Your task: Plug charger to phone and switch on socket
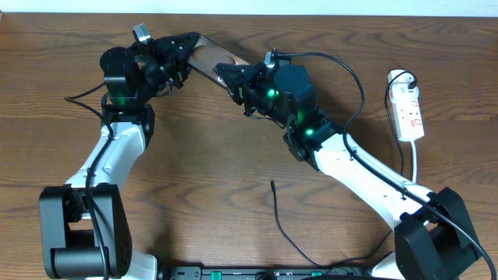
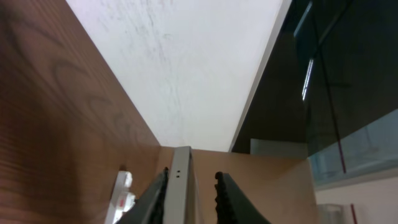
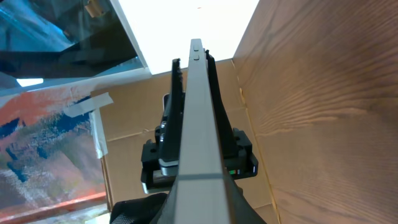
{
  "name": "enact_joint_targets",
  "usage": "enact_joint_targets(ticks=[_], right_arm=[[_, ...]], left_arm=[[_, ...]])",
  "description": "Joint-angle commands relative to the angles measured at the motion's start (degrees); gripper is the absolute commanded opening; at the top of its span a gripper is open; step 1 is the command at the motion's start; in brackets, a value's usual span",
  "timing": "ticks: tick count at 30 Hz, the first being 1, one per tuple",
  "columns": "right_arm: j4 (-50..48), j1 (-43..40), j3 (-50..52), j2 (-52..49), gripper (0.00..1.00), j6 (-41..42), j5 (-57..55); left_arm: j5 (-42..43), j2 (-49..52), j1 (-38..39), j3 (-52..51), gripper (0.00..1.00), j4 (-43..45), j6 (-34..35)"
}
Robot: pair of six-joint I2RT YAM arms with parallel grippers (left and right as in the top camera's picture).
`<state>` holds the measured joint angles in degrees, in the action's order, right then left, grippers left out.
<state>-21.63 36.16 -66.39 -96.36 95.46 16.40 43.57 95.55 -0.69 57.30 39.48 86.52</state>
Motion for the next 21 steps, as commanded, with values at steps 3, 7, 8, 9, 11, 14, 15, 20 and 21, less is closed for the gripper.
enact_joint_targets(ticks=[3,7,8,9,11,14,15,20,21], right_arm=[[0.66,0.70,-0.68,0.33,0.02,-0.85,-0.42],[0.70,0.70,-0.68,0.33,0.02,-0.85,-0.42],[0.81,0.70,-0.68,0.33,0.01,-0.85,-0.42],[0.90,0.70,-0.68,0.33,0.01,-0.85,-0.44],[0.92,0.70,-0.68,0.33,0.02,-0.85,-0.44],[0.92,0.70,-0.68,0.33,0.02,-0.85,-0.44],[0.92,0.70,-0.68,0.33,0.01,-0.85,-0.42],[0.92,0.70,-0.68,0.33,0.20,-0.85,-0.44],[0.94,0.68,-0.68,0.33,0.25,-0.83,-0.44]], left_arm=[[2.29,-0.28,1.03,1.07,0.10,1.40,-0.24],[2.29,-0.28,1.03,1.07,0.08,1.40,-0.24],[2.29,-0.28,1.03,1.07,0.08,1.42,-0.26],[2.29,-0.28,1.03,1.07,0.08,1.42,-0.26],[2.29,-0.28,1.03,1.07,0.07,1.42,-0.26],[2.29,-0.28,1.03,1.07,0.08,1.42,-0.26],[2.29,-0.28,1.03,1.07,0.08,1.42,-0.26],[2.29,-0.28,1.03,1.07,0.08,1.40,-0.26],[2.29,-0.28,1.03,1.07,0.07,1.40,-0.26]])
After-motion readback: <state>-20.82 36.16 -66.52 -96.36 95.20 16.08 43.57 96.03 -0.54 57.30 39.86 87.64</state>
